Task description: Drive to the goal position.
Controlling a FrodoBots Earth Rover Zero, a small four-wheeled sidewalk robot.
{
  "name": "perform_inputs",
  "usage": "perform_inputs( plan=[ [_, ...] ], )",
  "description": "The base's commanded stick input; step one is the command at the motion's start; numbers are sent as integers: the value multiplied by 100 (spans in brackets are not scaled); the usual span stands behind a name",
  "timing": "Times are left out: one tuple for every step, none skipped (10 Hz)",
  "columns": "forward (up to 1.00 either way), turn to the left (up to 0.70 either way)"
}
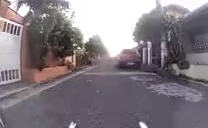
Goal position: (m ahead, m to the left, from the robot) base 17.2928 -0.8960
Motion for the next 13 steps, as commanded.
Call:
perform_inputs(
  plan=[
    [70,0],
    [70,1],
    [70,23],
    [70,19],
    [70,6],
    [70,0],
    [70,0],
    [70,0],
    [70,0],
    [70,0],
    [70,0],
    [70,0],
    [70,0]
  ],
)
